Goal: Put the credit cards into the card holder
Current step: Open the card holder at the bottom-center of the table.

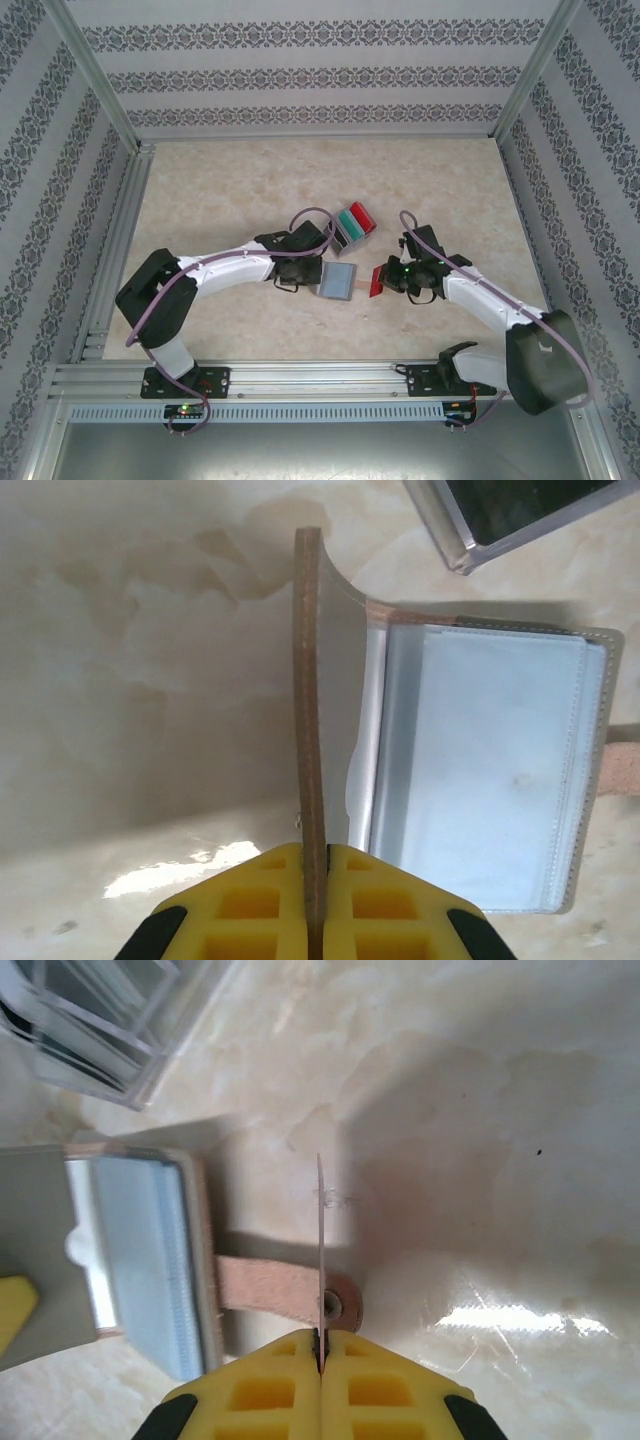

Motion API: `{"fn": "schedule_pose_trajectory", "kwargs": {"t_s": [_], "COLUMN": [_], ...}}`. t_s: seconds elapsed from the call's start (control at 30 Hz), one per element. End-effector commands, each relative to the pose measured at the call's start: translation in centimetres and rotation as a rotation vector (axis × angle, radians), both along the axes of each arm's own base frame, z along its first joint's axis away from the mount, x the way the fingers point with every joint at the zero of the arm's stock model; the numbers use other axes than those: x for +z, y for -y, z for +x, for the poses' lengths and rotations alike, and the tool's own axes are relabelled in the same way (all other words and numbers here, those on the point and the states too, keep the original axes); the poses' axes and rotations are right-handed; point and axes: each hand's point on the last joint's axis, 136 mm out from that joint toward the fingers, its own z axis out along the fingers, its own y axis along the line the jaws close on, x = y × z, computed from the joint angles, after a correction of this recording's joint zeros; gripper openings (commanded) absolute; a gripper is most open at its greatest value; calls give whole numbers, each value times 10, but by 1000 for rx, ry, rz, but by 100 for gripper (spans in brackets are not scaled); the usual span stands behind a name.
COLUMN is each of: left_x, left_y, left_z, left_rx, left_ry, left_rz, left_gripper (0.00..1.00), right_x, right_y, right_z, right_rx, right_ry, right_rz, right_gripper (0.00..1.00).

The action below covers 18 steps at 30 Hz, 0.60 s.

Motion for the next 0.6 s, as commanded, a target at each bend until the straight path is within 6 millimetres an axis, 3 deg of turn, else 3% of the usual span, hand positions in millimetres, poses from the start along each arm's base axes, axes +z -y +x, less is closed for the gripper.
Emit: {"fn": "schedule_pose_trajectory", "kwargs": {"t_s": [0.0,0.3,0.57], "left_x": [15,13,6], "left_y": [36,38,41], "left_z": [5,9,9], "left_rx": [66,125,125], "left_ry": [-12,-21,-40], "left_rz": [-251,-286,-282], "left_gripper": [0,0,0], "right_x": [28,49,16], "right_y": [-6,-22,-14], "right_z": [7,10,8], "right_rx": [19,54,51], "right_ry": [71,129,42], "right_rz": [43,87,1], "right_gripper": [0,0,0]}}
